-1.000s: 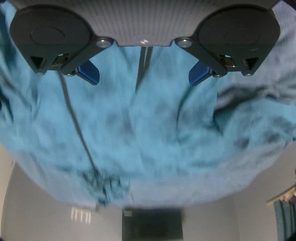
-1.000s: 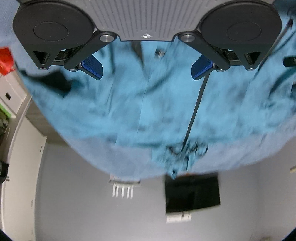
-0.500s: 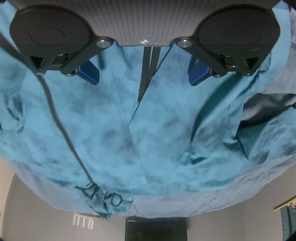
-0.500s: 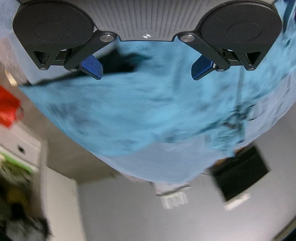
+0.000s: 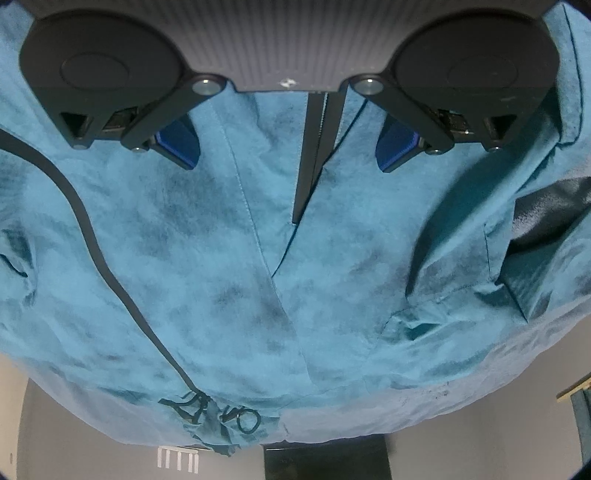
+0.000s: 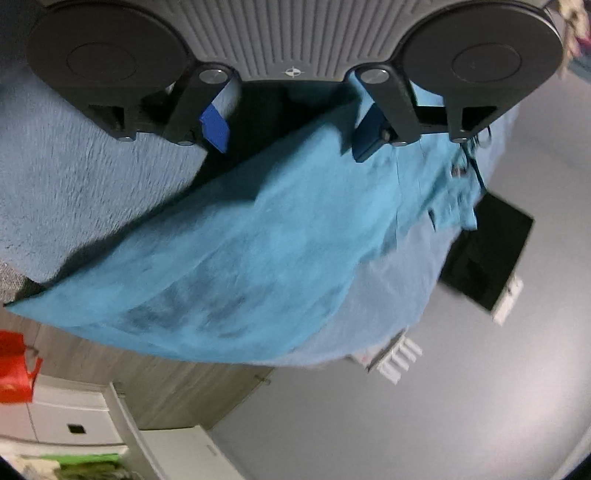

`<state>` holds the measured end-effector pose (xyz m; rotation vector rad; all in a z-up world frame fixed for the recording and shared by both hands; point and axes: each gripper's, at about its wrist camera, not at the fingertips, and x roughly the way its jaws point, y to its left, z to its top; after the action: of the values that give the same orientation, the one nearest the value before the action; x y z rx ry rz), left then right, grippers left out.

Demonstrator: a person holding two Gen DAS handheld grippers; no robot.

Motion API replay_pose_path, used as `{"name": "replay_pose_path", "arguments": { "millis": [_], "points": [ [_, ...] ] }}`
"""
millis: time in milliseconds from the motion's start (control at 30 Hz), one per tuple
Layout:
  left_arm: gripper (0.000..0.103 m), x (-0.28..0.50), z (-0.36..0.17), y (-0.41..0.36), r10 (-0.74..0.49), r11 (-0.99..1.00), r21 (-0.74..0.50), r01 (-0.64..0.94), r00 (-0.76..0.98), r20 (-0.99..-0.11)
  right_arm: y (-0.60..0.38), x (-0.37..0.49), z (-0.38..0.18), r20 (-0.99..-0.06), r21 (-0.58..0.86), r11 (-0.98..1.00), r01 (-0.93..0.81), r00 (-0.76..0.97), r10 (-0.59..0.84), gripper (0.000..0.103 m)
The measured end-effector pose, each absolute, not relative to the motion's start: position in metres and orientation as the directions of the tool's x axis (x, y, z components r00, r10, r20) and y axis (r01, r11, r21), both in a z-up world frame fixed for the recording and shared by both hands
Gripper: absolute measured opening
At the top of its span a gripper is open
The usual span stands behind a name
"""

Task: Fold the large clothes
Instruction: 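Grasp the jacket sleeve with the right gripper and lift it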

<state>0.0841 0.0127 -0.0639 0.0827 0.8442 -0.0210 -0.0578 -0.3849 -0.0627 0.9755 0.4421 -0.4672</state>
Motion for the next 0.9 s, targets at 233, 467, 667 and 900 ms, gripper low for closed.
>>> {"name": "replay_pose_path", "arguments": {
  "millis": [233,467,667,900],
  "points": [
    [0.103,0.088,-0.069,0.011,0.019,0.997,0.064,0.043,0.664,-0.747,-0.430,-0.060,-0.074,-0.483,0.720,0.396,0.570,0.821,-0.303,0.030],
    [0.103,0.090,-0.070,0.012,0.016,0.997,0.059,0.043,0.663,-0.749,-0.468,-0.071,-0.076,-0.445,0.716,0.295,0.632,0.740,-0.504,0.026],
    [0.103,0.092,-0.072,0.015,0.007,0.998,0.049,0.046,0.658,-0.753,-0.477,-0.078,-0.046,-0.421,0.639,0.333,0.693,0.678,-0.602,0.009],
    [0.103,0.093,-0.075,0.015,0.004,0.997,0.052,0.053,0.658,-0.753,-0.414,-0.037,0.071,-0.210,0.378,0.663,0.646,0.757,-0.618,0.007]
  ]
}}
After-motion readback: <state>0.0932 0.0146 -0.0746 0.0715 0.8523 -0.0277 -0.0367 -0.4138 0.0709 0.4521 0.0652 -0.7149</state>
